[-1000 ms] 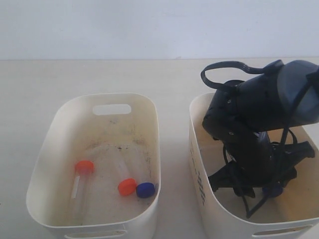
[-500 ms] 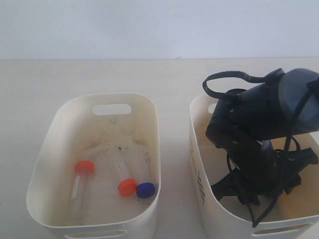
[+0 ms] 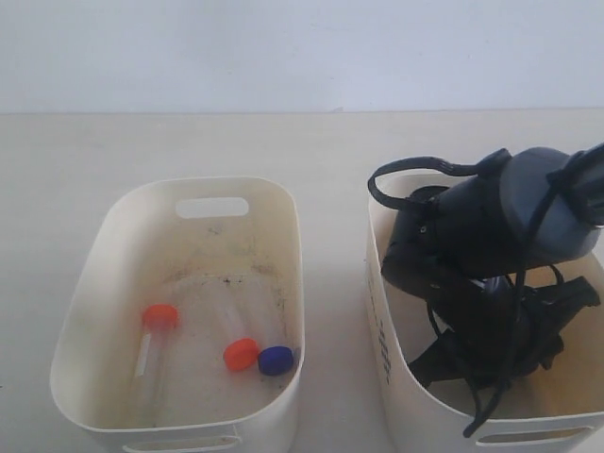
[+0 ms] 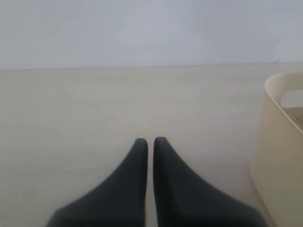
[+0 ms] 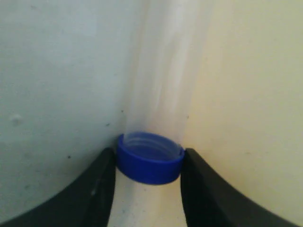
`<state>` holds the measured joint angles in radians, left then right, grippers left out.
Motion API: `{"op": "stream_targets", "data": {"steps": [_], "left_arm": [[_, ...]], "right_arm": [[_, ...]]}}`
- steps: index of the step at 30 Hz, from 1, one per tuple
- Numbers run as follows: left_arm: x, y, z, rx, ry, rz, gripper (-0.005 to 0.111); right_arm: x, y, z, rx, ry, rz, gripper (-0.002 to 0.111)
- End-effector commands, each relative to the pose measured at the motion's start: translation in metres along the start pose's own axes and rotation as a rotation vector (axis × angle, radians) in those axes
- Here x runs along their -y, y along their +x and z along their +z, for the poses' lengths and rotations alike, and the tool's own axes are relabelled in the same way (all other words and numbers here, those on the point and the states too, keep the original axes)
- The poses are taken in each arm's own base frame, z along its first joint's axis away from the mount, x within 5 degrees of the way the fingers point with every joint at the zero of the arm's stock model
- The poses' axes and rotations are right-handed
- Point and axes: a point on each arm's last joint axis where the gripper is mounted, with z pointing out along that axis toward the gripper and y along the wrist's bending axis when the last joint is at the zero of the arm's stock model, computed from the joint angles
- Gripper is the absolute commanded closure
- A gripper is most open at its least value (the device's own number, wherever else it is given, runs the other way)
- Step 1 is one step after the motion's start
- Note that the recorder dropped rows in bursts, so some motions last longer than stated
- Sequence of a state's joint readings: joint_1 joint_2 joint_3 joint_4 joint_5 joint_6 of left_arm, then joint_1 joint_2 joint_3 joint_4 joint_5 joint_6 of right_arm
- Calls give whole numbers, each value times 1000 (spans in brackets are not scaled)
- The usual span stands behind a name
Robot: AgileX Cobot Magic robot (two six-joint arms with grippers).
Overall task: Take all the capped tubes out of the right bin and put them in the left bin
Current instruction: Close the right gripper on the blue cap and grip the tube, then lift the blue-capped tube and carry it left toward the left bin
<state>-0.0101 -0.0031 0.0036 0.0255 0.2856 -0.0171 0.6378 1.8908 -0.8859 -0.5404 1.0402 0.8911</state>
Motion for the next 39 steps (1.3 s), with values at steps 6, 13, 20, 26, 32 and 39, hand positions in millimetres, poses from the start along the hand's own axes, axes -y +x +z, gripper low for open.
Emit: {"op": "stream_targets", "data": {"steps": [6,13,20,26,32,39], "left_arm": [[0,-2,0,10,2,-15,102],[0,-2,0,10,2,-15,102],[0,-2,0,10,2,-15,102],[0,-1,0,5,2,-15,102],[0,-1,0,5,2,-15,102],[0,-1,0,5,2,-15,102]], "right_arm": [[1,0,9,-4,20,20,108],[5,-13,-13,69,-19,74,108],[18,-26,-47,178,-92,140,108],[35,-30,-78,262,-130,182,108],[49,-26,-95,307,-158,218,108],[61,-18,-108,337,-177,239,108]]}}
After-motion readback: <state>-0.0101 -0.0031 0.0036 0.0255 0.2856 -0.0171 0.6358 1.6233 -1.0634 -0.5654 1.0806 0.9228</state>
